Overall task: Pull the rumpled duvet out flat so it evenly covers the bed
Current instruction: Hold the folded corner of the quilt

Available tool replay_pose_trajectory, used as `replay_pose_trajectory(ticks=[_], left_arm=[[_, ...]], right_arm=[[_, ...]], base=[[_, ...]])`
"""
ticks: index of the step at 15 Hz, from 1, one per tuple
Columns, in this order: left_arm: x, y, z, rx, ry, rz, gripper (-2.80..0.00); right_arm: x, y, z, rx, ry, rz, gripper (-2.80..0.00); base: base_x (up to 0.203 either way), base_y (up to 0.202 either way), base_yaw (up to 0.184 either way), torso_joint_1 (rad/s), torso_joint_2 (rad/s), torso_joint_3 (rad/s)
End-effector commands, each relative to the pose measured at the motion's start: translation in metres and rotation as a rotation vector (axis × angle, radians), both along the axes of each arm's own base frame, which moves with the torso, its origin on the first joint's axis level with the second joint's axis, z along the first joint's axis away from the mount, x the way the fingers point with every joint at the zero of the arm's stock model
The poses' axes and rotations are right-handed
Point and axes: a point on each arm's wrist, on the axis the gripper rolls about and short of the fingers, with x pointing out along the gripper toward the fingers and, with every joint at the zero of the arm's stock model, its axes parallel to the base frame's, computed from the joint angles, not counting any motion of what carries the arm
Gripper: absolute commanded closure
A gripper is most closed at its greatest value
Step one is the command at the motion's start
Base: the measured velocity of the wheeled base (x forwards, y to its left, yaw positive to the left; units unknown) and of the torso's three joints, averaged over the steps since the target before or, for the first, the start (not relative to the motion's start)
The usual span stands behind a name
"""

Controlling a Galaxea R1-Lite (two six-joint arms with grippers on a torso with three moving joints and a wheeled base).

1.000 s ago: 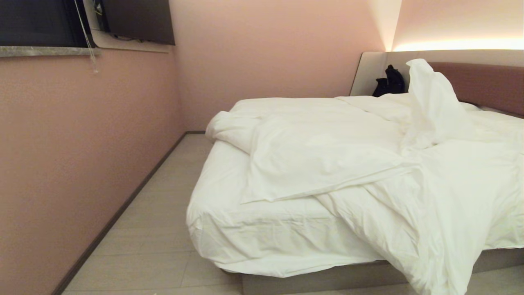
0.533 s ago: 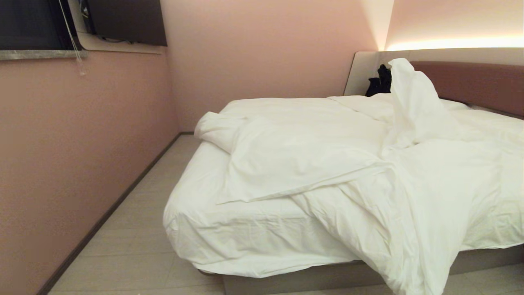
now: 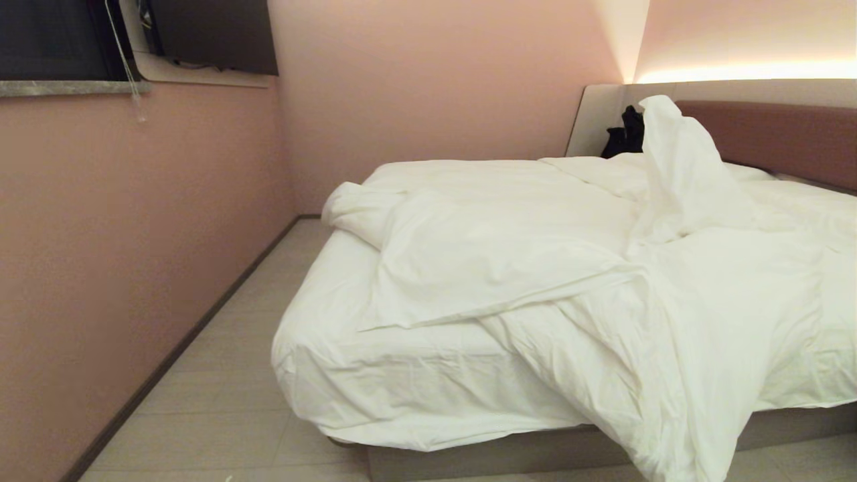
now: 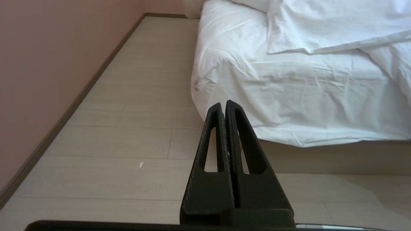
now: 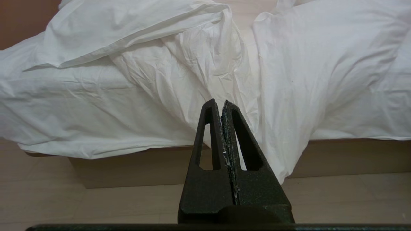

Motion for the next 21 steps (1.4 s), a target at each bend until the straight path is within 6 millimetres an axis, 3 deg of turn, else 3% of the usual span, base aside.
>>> replay_pose_trajectory(ticks=[1, 13, 21], left_arm=[[-0.0001, 0.0000, 0.0000, -0.001, 0.001, 0.001, 0.00], [-0.0001, 0.0000, 0.0001, -0.003, 0.000, 0.003, 0.00], [-0.0001, 0.0000, 0.0000, -0.002, 0.001, 0.002, 0.00]], right_arm=[[0.0000, 0.0000, 0.0001, 0.000, -0.002, 0.000, 0.00], [0.0000, 0.0000, 0.0001, 0.000, -0.002, 0.000, 0.00], [0.0000, 0.0000, 0.0001, 0.000, -0.002, 0.000, 0.00]], base=[[0.000, 0.000, 0.000, 0.000, 0.00, 0.000], [0.000, 0.000, 0.000, 0.000, 0.00, 0.000], [0.182, 0.000, -0.001, 0.000, 0.00, 0.003]])
